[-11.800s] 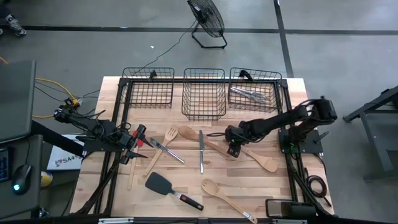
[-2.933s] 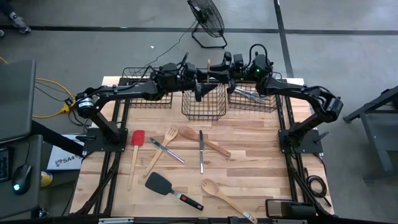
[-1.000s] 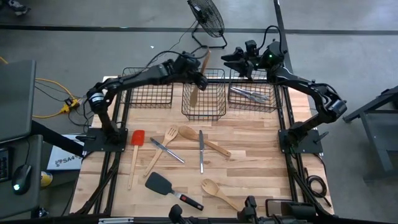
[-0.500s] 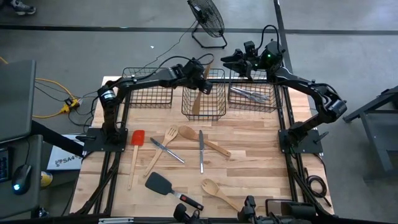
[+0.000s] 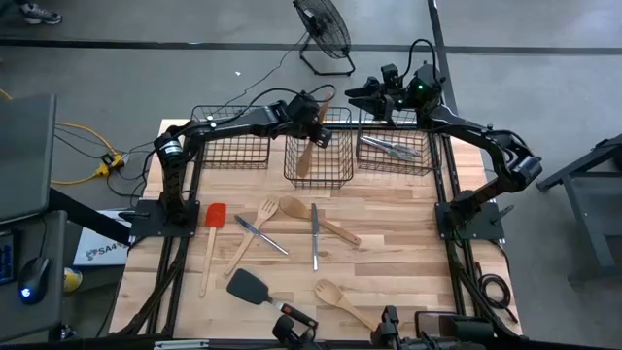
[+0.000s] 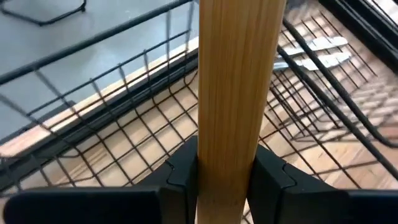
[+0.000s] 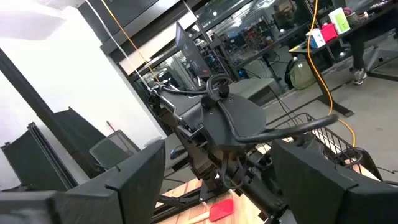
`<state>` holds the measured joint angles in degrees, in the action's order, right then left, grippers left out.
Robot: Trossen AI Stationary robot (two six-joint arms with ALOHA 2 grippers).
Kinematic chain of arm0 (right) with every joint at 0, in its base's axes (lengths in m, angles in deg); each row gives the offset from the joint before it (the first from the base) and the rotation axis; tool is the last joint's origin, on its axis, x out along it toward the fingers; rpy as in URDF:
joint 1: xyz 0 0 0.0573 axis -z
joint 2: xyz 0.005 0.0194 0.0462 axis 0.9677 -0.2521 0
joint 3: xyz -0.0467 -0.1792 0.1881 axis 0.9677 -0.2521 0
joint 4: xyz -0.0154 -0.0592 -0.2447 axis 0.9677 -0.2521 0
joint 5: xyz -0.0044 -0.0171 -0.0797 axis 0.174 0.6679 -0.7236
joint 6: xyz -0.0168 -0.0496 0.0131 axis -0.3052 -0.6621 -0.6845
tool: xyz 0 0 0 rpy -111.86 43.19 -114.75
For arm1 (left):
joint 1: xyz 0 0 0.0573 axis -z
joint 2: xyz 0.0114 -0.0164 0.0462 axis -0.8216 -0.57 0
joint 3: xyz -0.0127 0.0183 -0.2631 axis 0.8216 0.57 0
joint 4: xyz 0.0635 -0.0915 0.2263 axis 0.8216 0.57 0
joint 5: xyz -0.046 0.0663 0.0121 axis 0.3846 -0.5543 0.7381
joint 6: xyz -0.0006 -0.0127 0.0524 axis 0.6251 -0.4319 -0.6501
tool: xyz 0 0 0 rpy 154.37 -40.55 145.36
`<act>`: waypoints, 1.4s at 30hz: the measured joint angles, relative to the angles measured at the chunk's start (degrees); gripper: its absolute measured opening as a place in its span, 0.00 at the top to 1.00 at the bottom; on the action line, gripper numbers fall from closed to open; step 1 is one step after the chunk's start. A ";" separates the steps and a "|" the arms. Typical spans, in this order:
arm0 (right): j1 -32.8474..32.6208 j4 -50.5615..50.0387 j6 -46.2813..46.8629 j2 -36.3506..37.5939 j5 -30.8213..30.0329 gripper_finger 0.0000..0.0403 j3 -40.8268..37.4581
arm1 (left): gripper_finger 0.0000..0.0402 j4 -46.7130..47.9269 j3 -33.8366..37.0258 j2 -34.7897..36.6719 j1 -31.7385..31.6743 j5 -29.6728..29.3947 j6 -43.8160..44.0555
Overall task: Pick & Place Kitchen Items
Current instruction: Put the brown serving spoon into the middle wire basket, then put the silver table knife into the right wire basket
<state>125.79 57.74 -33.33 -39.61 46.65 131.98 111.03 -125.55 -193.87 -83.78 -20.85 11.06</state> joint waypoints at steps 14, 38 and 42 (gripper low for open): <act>-0.04 -0.67 -0.02 0.00 -0.01 0.30 0.00 | 0.78 1.96 0.06 -0.94 -1.81 8.25 -7.17; -0.02 -2.67 -1.53 0.00 -0.27 0.30 0.00 | 0.38 2.18 0.07 -2.91 -2.97 11.84 -7.69; 0.02 -2.65 -1.53 0.00 0.00 0.30 0.00 | 0.40 2.35 0.07 -2.29 -2.97 11.80 -7.69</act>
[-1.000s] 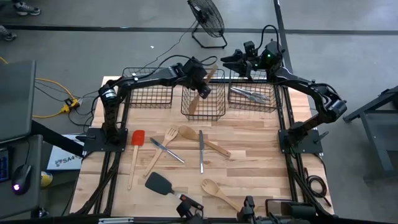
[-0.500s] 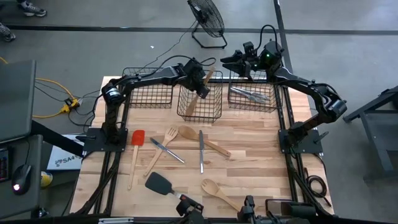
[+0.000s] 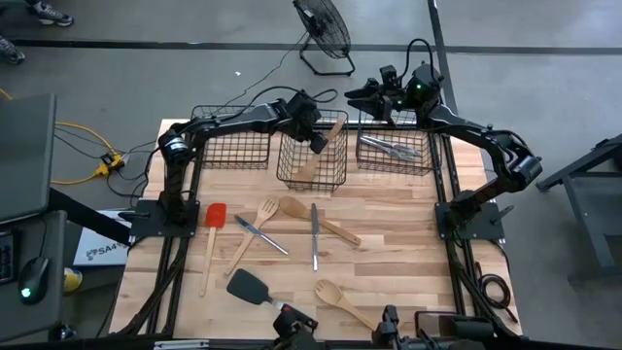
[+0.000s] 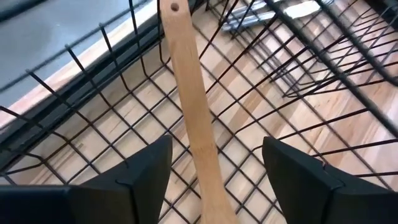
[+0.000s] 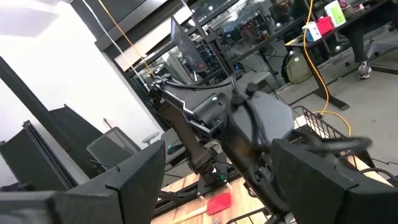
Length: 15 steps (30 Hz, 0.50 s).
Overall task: Pick & Place Kitchen Items
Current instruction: Put the silver table knife into the right wire basket
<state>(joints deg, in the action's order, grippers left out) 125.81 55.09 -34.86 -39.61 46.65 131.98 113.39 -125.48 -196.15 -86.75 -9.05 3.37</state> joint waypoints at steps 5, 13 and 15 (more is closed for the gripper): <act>0.00 0.00 0.00 0.00 1.25 0.30 0.00 | 0.44 0.14 -0.02 3.15 0.00 -0.15 0.00; 0.00 -0.06 0.02 0.00 5.44 0.30 0.00 | 0.59 5.46 -0.04 10.26 0.31 -1.06 -0.95; 0.00 -0.10 0.28 0.00 6.40 0.30 0.01 | 0.67 7.08 -0.05 11.70 0.50 -1.47 -1.07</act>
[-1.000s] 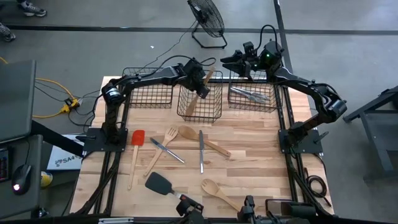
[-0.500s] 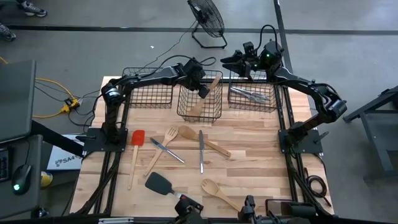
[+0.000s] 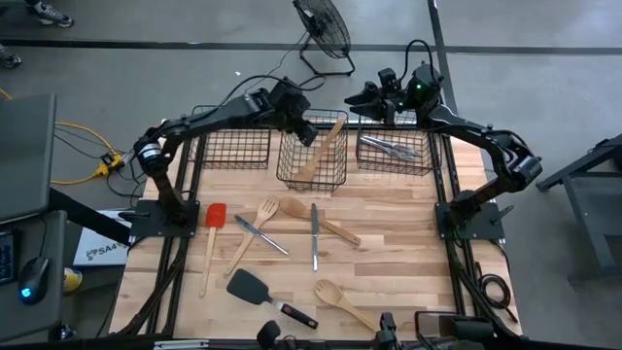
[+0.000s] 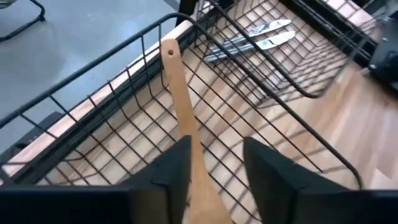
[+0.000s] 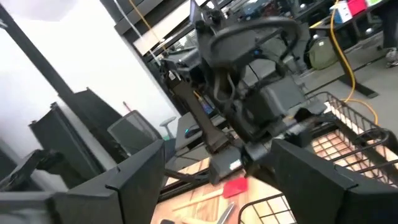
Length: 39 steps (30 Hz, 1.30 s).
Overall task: Pick & Place Kitchen Items
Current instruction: Put the silver table knife into the right wire basket
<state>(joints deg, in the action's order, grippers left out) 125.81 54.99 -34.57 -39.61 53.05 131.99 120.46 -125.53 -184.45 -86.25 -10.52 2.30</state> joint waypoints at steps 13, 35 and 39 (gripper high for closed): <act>0.73 -0.08 2.83 0.00 4.01 0.30 0.01 | 0.97 12.21 -0.01 4.44 6.36 -0.35 5.82; 3.48 -41.61 -22.55 26.64 0.37 0.30 -6.73 | 0.96 15.39 0.03 4.44 20.57 -11.85 25.34; 2.20 -51.81 -27.89 31.14 -8.60 0.30 -7.22 | 0.96 15.31 0.03 4.44 22.48 -12.91 28.78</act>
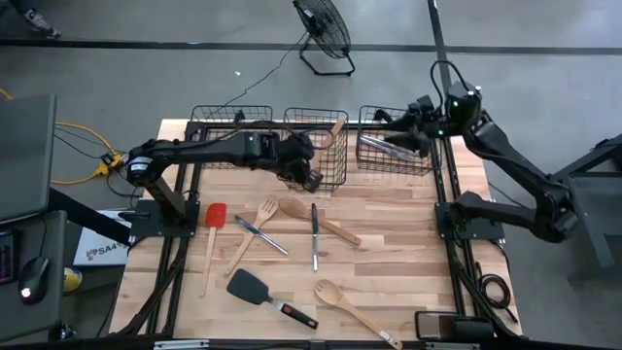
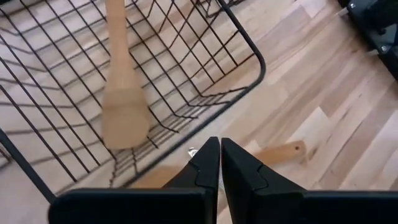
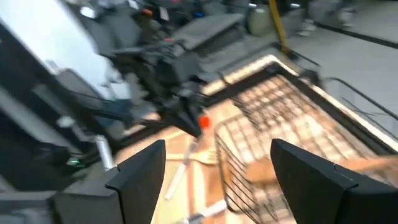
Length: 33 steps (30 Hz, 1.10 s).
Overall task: Pick & Place Kitchen Items
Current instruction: Put the silver table knife into the right wire basket
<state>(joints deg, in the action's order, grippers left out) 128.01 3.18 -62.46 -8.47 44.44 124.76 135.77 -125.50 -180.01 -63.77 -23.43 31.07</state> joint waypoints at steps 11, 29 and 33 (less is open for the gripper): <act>-6.06 -10.34 -0.46 6.31 -12.35 0.30 0.00 | 0.96 2.38 0.02 -1.21 4.54 -0.80 8.17; -17.47 -21.86 0.77 11.10 -26.27 0.30 -0.02 | 0.95 3.34 0.03 -10.11 13.24 1.73 22.11; -18.31 -21.71 -1.11 11.31 -26.34 0.30 0.00 | 0.85 1.39 0.07 -13.88 13.85 4.62 28.23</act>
<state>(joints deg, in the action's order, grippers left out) 109.70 -18.52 -63.57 2.84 18.11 124.76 137.17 -125.43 -193.88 -49.92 -18.82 59.30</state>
